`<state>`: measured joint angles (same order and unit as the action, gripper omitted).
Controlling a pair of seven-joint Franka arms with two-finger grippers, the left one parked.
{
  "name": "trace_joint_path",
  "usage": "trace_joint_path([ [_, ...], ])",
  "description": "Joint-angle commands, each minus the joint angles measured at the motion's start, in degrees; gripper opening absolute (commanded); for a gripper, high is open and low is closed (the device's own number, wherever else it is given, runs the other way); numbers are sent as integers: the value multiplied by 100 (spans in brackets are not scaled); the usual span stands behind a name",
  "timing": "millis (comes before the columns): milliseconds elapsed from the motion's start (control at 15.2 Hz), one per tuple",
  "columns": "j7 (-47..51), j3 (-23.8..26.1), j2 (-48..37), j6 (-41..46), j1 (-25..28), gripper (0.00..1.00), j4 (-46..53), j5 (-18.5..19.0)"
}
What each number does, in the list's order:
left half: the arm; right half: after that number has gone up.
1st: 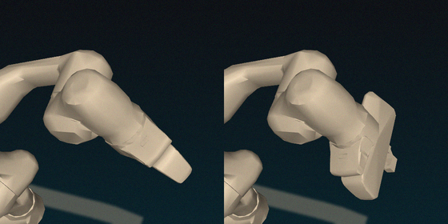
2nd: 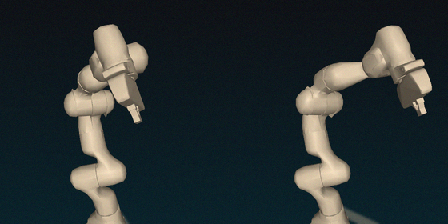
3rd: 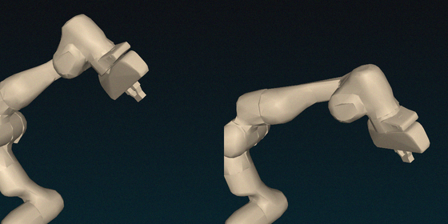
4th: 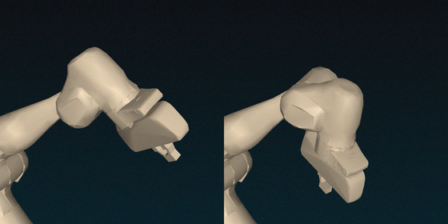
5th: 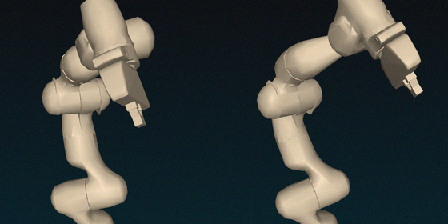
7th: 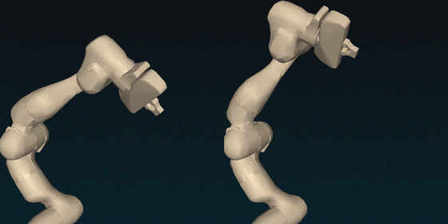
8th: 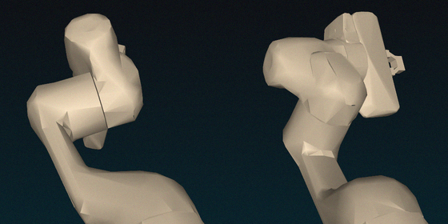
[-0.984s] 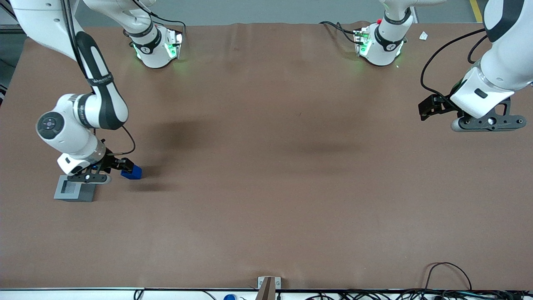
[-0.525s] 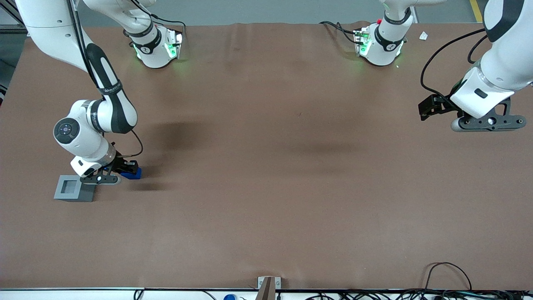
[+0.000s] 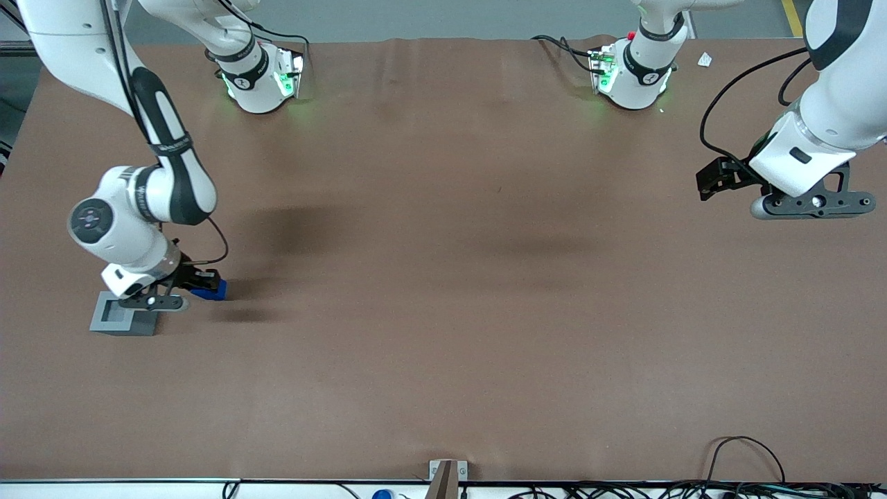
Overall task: Insert blue part into gray base with right arm
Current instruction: 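Carry the blue block with the right gripper over the gray base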
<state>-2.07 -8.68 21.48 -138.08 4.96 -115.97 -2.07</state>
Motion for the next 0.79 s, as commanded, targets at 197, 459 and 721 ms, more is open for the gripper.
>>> trace_joint_path([
  [197,-574,42,-21,2276,-803,1,1901,-74],
  [459,-926,50,408,2286,-1295,1,2463,-92],
  [721,-1208,50,848,2286,-1533,1,2921,-109],
])
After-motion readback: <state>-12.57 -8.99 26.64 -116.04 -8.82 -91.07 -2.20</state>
